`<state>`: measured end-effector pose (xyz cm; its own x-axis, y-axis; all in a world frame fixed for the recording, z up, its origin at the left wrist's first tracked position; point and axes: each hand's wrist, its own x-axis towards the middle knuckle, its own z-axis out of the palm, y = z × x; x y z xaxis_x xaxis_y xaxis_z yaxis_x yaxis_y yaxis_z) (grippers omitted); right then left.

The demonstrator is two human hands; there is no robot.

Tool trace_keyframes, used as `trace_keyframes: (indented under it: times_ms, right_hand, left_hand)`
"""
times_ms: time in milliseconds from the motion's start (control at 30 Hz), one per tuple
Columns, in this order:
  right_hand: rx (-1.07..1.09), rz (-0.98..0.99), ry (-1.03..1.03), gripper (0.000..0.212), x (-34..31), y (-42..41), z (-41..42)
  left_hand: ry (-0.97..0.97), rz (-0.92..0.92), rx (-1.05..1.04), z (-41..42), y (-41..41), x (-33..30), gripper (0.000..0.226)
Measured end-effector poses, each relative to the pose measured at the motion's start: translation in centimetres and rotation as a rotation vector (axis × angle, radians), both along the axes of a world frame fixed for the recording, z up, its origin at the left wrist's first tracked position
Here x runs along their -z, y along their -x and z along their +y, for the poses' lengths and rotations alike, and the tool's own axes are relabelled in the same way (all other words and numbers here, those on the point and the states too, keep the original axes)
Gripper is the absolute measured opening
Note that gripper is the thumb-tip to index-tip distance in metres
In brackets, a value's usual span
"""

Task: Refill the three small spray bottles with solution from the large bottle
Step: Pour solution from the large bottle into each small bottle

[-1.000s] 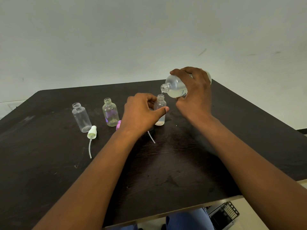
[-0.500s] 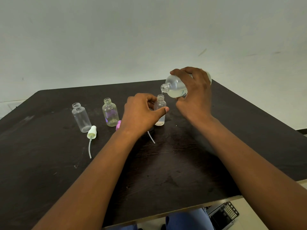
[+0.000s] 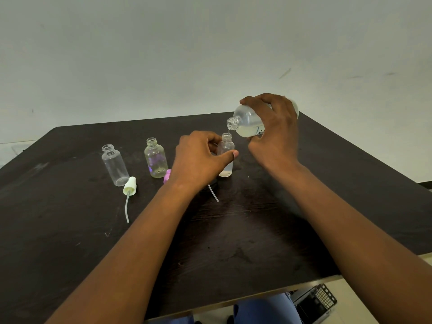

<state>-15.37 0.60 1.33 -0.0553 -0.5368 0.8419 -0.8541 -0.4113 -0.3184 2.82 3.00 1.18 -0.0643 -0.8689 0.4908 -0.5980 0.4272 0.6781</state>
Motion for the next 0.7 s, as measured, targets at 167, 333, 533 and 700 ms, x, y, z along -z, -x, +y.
trace_keyframes:
  times_ms: [167, 333, 533, 700]
  right_hand:
    - [0.004, -0.004, -0.004, 0.076, 0.03, -0.1, -0.03]
    - [0.005, -0.005, -0.004, 0.076, 0.1, -0.15, -0.01]
    - [0.002, -0.007, -0.019, 0.076, 0.01, -0.15, 0.05]
    - [0.0, -0.008, -0.019, 0.077, 0.03, -0.11, 0.09]
  left_hand:
    - [0.007, -0.004, -0.003, 0.02, -0.02, 0.02, 0.043]
    - [0.018, -0.01, -0.004, -0.07, -0.03, 0.08, 0.046]
    - [0.014, -0.002, -0.001, -0.07, -0.06, 0.01, 0.045]
    - [0.024, -0.016, 0.0, -0.08, -0.04, 0.07, 0.046]
